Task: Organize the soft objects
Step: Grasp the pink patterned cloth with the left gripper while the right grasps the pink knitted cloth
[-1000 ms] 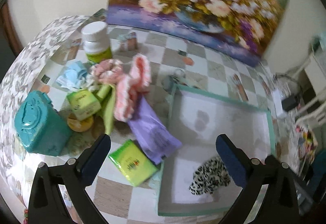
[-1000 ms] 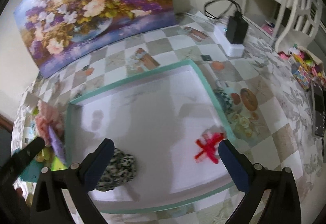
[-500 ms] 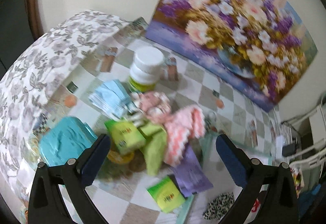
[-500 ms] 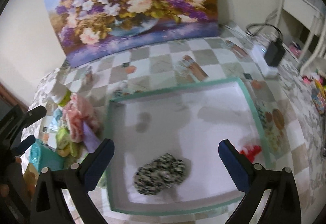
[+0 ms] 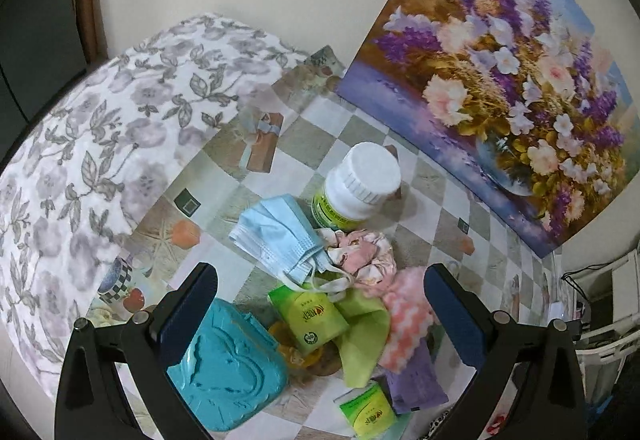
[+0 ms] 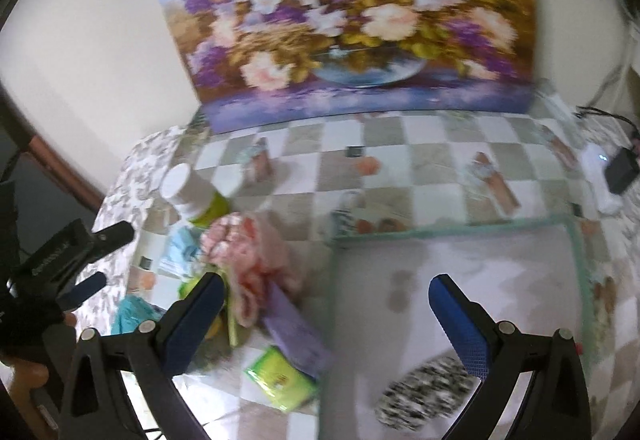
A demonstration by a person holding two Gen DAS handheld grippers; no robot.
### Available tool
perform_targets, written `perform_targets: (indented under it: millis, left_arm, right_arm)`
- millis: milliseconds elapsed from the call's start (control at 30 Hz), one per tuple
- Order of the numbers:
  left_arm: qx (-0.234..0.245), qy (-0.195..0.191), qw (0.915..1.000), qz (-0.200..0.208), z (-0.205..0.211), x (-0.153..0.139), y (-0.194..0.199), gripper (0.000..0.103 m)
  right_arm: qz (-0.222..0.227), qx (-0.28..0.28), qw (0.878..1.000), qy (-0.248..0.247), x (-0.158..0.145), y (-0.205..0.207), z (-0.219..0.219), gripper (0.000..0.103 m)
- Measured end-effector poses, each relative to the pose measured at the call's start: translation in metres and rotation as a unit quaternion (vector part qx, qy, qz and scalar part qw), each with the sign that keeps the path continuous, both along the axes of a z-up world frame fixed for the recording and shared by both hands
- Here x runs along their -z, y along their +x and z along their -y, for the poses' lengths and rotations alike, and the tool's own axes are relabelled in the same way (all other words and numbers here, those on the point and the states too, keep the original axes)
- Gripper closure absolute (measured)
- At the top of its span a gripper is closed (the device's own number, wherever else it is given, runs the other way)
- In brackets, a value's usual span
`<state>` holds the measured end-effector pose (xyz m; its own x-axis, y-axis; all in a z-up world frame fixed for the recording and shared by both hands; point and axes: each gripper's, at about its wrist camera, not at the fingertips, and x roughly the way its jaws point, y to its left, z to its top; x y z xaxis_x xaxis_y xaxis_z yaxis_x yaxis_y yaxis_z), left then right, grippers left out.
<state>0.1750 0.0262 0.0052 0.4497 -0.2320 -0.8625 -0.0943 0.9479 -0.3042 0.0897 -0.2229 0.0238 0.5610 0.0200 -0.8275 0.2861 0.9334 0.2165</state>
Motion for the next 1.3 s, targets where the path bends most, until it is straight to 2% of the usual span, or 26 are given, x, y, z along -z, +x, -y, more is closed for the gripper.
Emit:
perform_targets:
  millis: [133, 333, 567, 700, 833, 900, 967, 1100, 1200, 1300]
  left_arm:
    - [0.009, -0.006, 0.9994, -0.032, 0.004, 0.013, 0.012, 0.000]
    - [0.016, 0.000, 0.9988, -0.046, 0.014, 0.023, 0.027, 0.001]
    - [0.039, 0.006, 0.9980, -0.050, 0.037, 0.037, 0.044, 0.001]
    - [0.055, 0.005, 0.9970, -0.055, 0.050, 0.047, 0.050, 0.004]
    - [0.073, 0.009, 0.9957, -0.057, 0.062, 0.057, 0.053, 0.006]
    - [0.081, 0.008, 0.9949, -0.059, 0.066, 0.062, 0.055, 0.007]
    - [0.090, 0.008, 0.9938, -0.065, 0.071, 0.068, 0.056, 0.017]
    - [0.104, 0.009, 0.9919, -0.072, 0.079, 0.079, 0.056, 0.021]
    - [0.110, 0.020, 0.9911, -0.071, 0.083, 0.083, 0.057, 0.034]
    - [0.113, 0.032, 0.9907, -0.069, 0.085, 0.087, 0.057, 0.047]
  right_arm:
    - [-0.005, -0.019, 1.000, 0.013, 0.013, 0.020, -0.014, 0.000]
    - [-0.015, -0.044, 0.999, 0.023, 0.037, 0.042, -0.023, 0.004]
    - [-0.023, -0.055, 0.997, 0.044, 0.063, 0.059, -0.022, 0.022]
    - [-0.028, -0.061, 0.996, 0.061, 0.075, 0.066, -0.021, 0.039]
    - [-0.030, -0.068, 0.994, 0.077, 0.086, 0.070, -0.021, 0.045]
    - [-0.034, -0.072, 0.993, 0.082, 0.092, 0.071, -0.022, 0.055]
    - [-0.035, -0.072, 0.993, 0.091, 0.096, 0.071, -0.022, 0.062]
    - [-0.039, -0.077, 0.991, 0.101, 0.102, 0.071, -0.023, 0.072]
    - [-0.039, -0.084, 0.990, 0.103, 0.103, 0.071, -0.026, 0.079]
    - [-0.039, -0.086, 0.990, 0.101, 0.104, 0.071, -0.027, 0.079]
